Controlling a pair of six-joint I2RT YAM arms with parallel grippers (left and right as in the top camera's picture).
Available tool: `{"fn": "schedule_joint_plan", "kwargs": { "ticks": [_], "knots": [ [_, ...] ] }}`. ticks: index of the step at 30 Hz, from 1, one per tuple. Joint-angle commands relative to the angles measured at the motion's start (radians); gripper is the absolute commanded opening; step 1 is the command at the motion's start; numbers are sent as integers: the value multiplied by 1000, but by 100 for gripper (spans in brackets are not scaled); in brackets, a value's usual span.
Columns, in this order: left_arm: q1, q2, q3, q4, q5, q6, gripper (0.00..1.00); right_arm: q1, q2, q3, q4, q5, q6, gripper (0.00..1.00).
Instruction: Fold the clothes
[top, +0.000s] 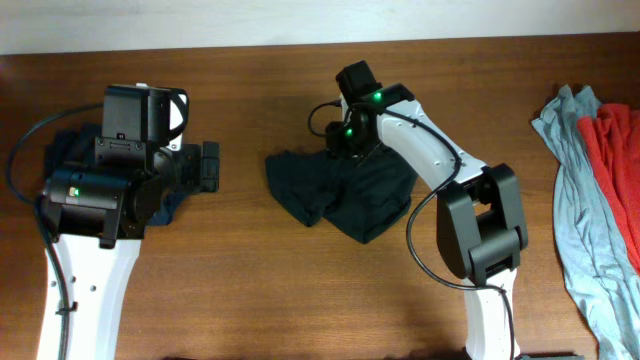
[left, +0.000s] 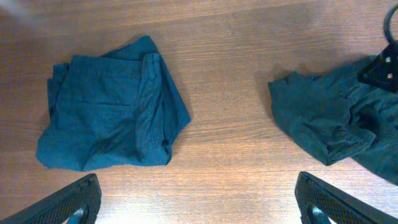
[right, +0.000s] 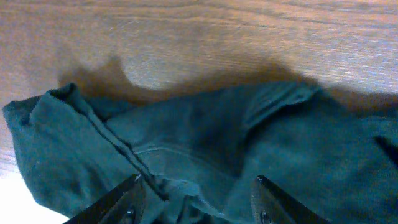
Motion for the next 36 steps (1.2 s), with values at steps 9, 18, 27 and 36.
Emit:
{"fn": "schedule_joint_plan", "kwargs": {
  "ticks": [9, 18, 27, 36],
  "knots": [
    [-4, -1, 14, -2, 19, -13, 99, 27, 19, -56, -1, 70, 184, 56],
    [-4, -1, 14, -22, 18, -13, 99, 11, -29, -58, 63, 66, 124, 4],
    [-4, -1, 14, -23, 18, -13, 99, -50, -340, -13, -6, 101, -96, 4],
    [-4, 0, 14, -12, 130, -13, 99, -58, -604, -13, -47, 88, -319, 4]
  ]
}}
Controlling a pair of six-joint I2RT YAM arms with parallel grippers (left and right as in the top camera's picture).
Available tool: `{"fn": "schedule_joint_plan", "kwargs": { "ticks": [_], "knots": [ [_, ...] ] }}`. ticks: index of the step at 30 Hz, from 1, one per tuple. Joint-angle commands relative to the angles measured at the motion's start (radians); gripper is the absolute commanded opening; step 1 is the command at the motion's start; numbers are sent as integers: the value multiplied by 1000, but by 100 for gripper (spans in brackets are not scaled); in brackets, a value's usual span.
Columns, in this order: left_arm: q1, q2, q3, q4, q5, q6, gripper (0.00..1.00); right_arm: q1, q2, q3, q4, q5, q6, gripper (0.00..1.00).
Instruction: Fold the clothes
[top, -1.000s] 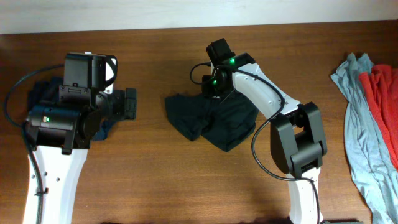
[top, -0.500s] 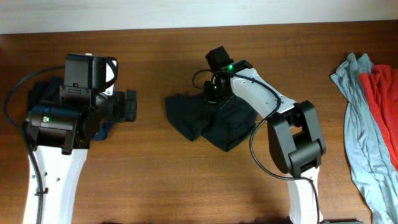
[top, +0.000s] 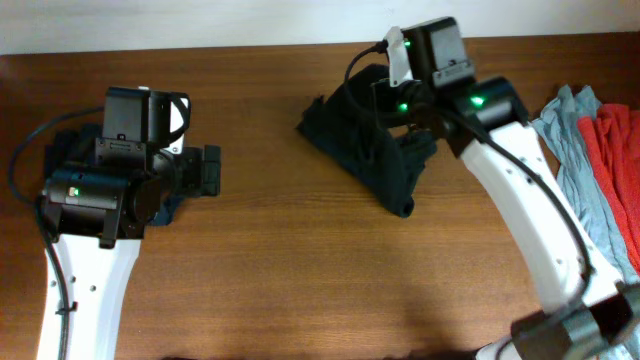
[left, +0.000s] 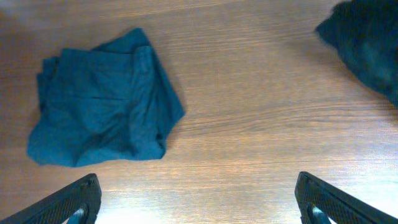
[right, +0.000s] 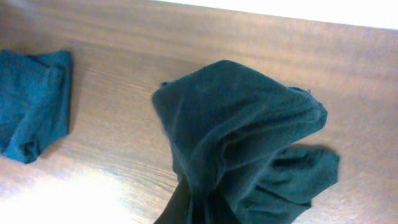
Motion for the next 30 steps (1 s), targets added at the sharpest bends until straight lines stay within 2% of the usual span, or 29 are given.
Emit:
{"fn": "schedule_joint_plan", "kwargs": {
  "ticks": [1, 5, 9, 13, 18, 25, 30],
  "knots": [
    [-4, 0, 14, 19, 139, -13, 99, 2, -70, 12, -4, -2, -82, 4],
    [-6, 28, 14, 54, 390, 28, 99, 9, -116, 12, -6, -29, -74, 4],
    [-53, 91, -15, 90, 432, 89, 99, 8, -136, 12, -7, -75, -74, 4],
    [-168, 198, -33, 187, 572, 257, 99, 9, -153, 12, -7, -116, -74, 4],
    [-290, 306, -33, 276, 573, 355, 99, 9, -168, 12, -7, -154, -74, 4],
    [-397, 364, -32, 380, 566, 359, 98, 9, -181, 12, -8, -153, -58, 4],
    [-478, 365, -32, 415, 385, 358, 95, 9, -181, 12, -7, -158, -39, 4]
  ]
}}
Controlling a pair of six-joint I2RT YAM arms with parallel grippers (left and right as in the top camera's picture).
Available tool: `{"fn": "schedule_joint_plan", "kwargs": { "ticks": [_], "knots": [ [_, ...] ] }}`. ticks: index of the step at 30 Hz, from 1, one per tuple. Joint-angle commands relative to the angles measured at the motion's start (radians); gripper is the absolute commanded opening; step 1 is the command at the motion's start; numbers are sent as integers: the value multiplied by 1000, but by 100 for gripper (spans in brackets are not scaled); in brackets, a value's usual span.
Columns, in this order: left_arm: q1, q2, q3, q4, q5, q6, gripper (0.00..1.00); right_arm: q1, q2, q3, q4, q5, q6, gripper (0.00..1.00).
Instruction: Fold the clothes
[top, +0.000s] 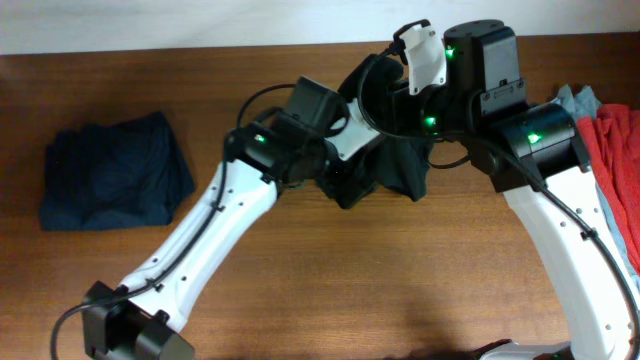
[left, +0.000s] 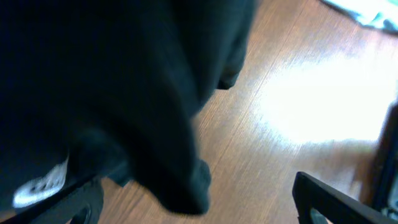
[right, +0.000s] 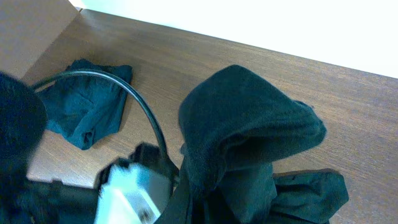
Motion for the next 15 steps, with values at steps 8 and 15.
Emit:
{"fn": "schedule_joint_plan", "kwargs": {
  "ticks": [8, 15],
  "knots": [
    [-88, 2, -2, 57, -237, 5, 32, 6, -51, 13, 4, -49, 13, 4],
    [-88, -4, -2, 37, -370, -51, 1, 3, -80, 13, 3, -2, 13, 4]
  ]
}}
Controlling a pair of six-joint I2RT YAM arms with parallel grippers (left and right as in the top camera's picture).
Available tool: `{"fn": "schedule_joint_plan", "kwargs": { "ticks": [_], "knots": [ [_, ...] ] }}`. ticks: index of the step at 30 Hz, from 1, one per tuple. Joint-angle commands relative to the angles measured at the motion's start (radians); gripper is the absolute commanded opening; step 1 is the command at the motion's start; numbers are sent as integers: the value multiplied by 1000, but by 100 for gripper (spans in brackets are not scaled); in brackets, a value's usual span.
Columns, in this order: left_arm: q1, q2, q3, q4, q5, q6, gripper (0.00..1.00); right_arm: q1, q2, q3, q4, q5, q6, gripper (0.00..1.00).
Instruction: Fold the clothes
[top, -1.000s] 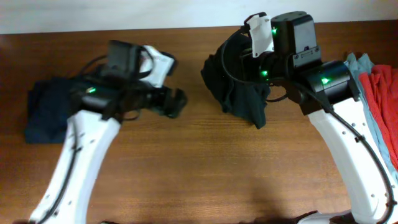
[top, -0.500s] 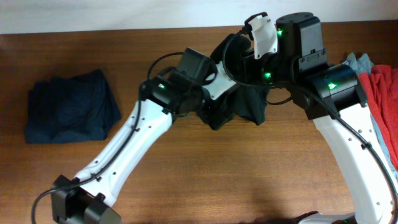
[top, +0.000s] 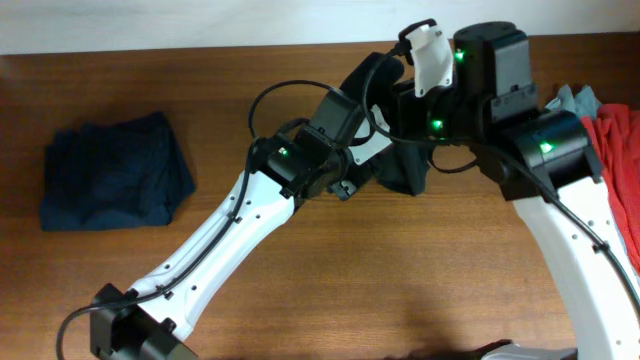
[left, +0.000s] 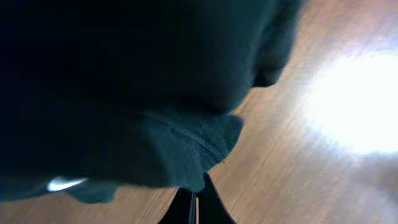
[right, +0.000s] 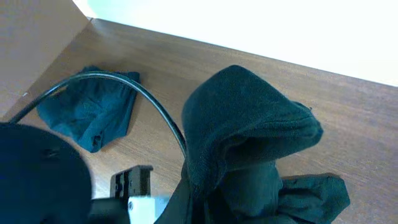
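A dark green garment hangs bunched in the air over the table's far middle. My right gripper is shut on its top, and the cloth drapes below, hiding the fingers. My left arm reaches across from the left. In the left wrist view my left gripper is shut on a lower corner of the same garment, its fingers pressed together with the hem pinched between them.
A folded dark blue garment lies at the table's left, also in the right wrist view. A heap of grey-blue and red clothes lies at the right edge. The left arm's cable loops near the hanging cloth.
My left gripper was open under the garment's lower edge. Now it is shut on a corner of that edge. The right gripper holds the garment at about the same place.
The dark garment lay crumpled mid-table with my right gripper open over it, while the left arm stayed by the folded blue piece. Then the right gripper held it lifted. Then my left arm had reached under it, open, and now pinches its corner.
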Motion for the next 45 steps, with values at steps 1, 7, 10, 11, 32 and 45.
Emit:
{"fn": "schedule_joint_plan", "kwargs": {
  "ticks": [1, 7, 10, 11, 32, 45],
  "knots": [
    [-2, -10, -2, -16, -95, -36, 1, 5, -41, 13, -3, 57, 10, 5],
    [-2, -108, 0, -41, -85, -69, 0, 5, -42, 13, -55, 264, 11, 4],
    [-9, -188, 0, -53, -66, -76, 0, 5, -44, 13, -65, 320, 11, 5],
    [-14, -219, 0, -59, -61, -89, 0, 5, -45, 13, -70, 346, 11, 5],
    [-385, -457, 55, -162, -244, -179, 0, 6, -227, 47, -10, 648, 75, 4],
    [47, -348, 17, -285, -307, -325, 0, 13, 212, 47, 171, 94, 76, 5]
  ]
}}
